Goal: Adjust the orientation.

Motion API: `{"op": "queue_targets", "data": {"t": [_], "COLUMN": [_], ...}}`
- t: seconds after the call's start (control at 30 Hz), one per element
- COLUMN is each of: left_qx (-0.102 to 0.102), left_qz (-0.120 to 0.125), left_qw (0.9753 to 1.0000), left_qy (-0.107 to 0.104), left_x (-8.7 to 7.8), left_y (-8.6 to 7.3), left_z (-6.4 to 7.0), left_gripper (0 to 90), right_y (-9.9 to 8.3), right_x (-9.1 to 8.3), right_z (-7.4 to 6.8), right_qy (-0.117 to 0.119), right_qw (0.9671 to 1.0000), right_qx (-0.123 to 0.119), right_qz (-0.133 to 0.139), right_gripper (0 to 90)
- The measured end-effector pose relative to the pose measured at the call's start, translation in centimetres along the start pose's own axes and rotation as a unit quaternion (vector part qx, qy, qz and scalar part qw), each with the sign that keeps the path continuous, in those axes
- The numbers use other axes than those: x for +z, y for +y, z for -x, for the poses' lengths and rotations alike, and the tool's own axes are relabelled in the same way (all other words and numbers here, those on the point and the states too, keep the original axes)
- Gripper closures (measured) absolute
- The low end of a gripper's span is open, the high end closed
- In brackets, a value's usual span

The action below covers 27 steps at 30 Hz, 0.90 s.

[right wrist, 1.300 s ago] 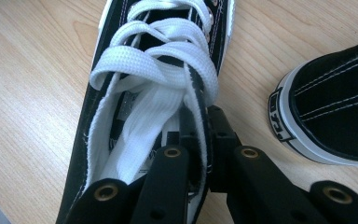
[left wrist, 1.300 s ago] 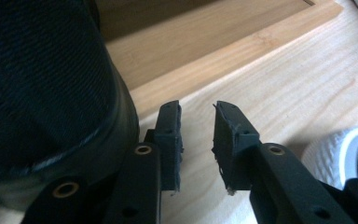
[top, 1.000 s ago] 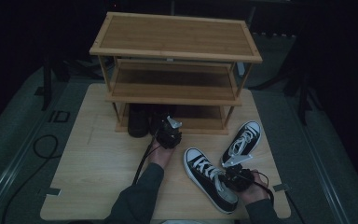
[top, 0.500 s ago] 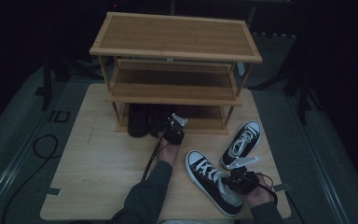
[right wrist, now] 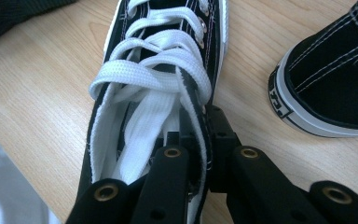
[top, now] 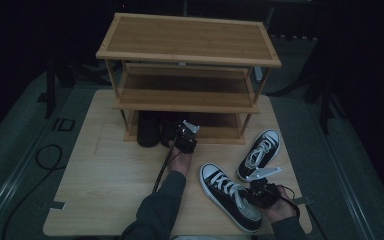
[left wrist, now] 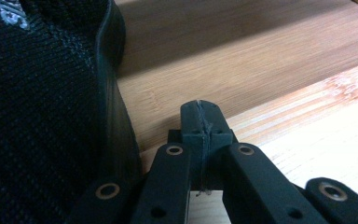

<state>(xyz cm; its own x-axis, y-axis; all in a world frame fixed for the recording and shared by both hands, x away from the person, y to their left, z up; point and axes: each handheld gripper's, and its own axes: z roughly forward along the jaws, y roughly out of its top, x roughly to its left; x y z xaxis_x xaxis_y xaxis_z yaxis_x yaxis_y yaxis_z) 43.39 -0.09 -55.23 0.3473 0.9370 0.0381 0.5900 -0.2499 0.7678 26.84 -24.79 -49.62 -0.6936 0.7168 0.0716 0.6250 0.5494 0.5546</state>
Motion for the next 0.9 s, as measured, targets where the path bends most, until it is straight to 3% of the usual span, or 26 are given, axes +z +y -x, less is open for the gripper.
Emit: {"op": "queue_targets", "data": {"t": [0.23, 0.9], "left_qx": [-0.001, 0.006], "left_qz": [0.005, 0.01], "left_qw": [1.0, 0.9999], "left_qy": [0.005, 0.002], "left_x": [0.2, 0.2], "left_y": [0.0, -0.2], "left_z": [-0.2, -0.2], "left_gripper": [89.8, 89.7], "right_y": [0.2, 1.2], "right_x": [-0.9, -4.5], "right_z": [0.2, 1.5], "right_qy": [0.006, -0.007], "right_qw": [0.9999, 0.9991], "right_qx": [0.002, 0.0], "right_qz": [0.009, 0.041], "right_gripper": [88.1, 88.0]}}
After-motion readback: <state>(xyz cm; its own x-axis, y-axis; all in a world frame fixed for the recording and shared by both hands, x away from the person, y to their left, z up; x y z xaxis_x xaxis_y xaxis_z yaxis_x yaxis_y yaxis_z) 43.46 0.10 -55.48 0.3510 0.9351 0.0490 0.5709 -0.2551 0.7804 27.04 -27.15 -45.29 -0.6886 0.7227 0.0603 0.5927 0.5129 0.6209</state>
